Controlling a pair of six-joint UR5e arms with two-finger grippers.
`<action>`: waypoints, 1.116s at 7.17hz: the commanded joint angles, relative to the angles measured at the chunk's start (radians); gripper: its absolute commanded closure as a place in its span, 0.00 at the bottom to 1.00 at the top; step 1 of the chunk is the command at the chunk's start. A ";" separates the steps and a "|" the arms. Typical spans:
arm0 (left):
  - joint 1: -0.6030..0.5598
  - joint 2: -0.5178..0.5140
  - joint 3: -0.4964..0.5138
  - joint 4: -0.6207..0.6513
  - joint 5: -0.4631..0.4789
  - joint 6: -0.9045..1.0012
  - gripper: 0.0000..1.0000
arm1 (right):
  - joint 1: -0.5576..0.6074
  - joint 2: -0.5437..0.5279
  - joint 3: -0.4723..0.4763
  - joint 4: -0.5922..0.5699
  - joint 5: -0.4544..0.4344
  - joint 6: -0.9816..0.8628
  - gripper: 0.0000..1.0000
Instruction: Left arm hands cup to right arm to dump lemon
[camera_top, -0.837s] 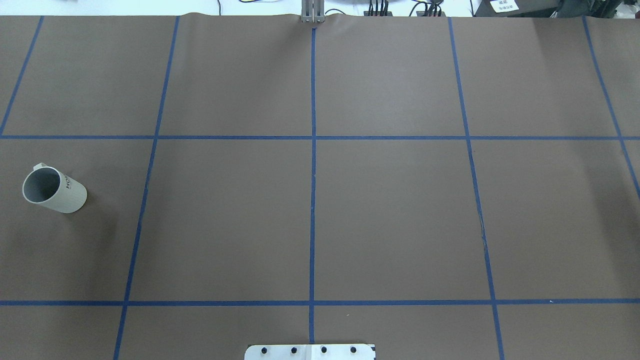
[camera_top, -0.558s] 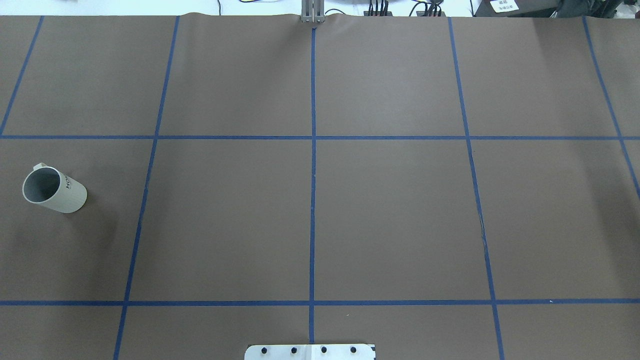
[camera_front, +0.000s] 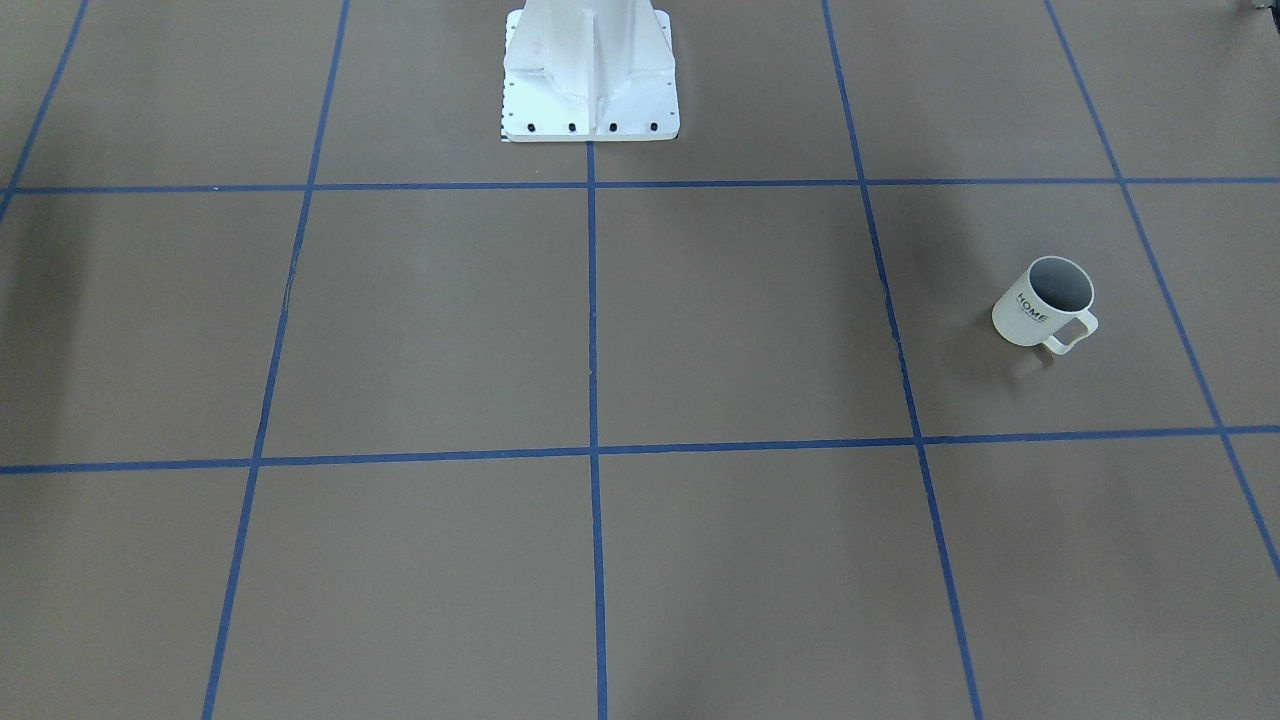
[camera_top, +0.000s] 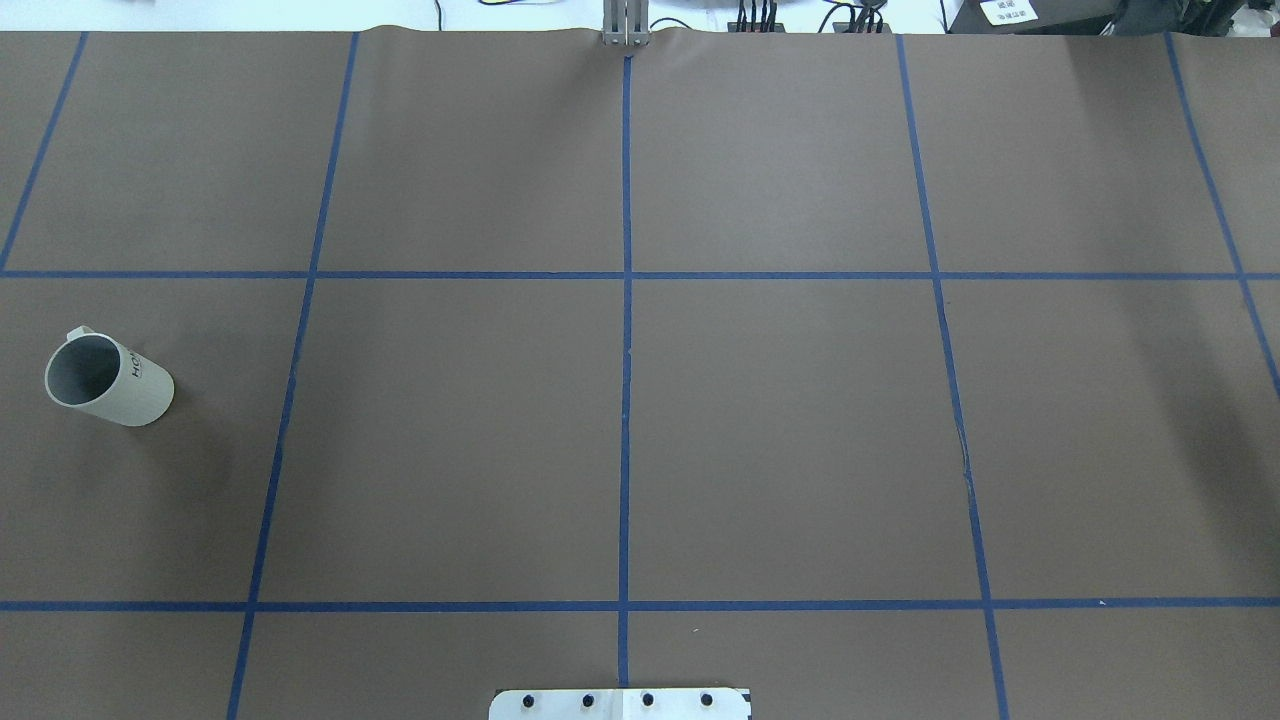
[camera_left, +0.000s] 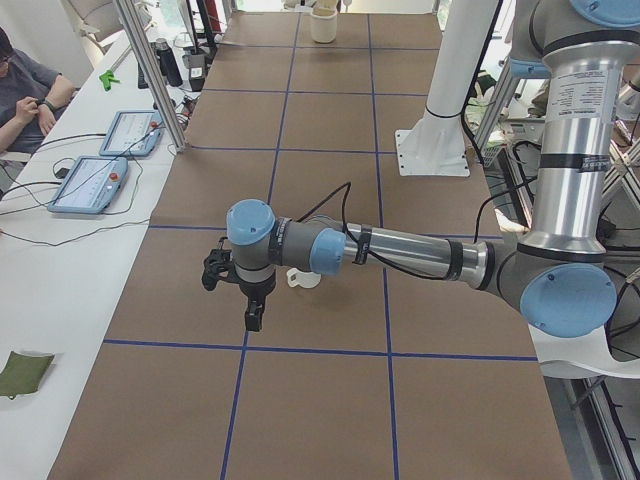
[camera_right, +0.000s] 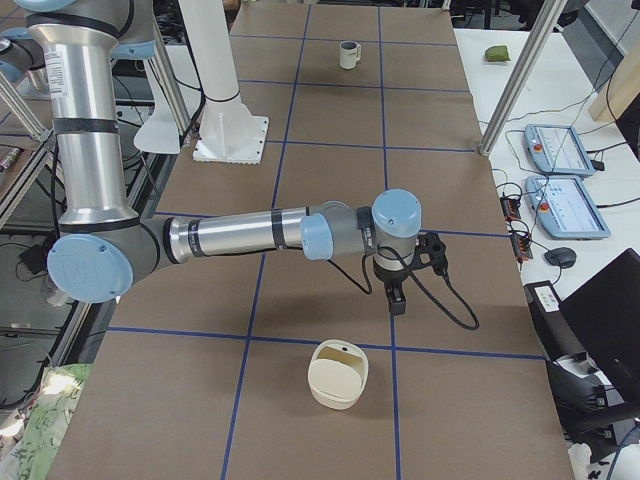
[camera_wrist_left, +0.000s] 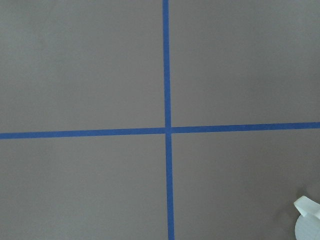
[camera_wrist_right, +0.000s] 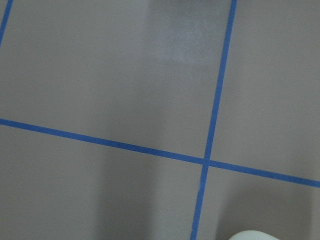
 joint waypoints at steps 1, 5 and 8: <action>0.054 -0.026 -0.017 -0.121 -0.026 -0.146 0.00 | -0.062 0.018 0.062 0.006 0.015 0.006 0.00; 0.314 0.030 -0.080 -0.212 0.039 -0.586 0.00 | -0.128 -0.015 0.010 0.200 0.006 0.082 0.00; 0.367 0.093 -0.075 -0.210 0.041 -0.576 0.00 | -0.142 -0.005 0.019 0.204 0.014 0.119 0.00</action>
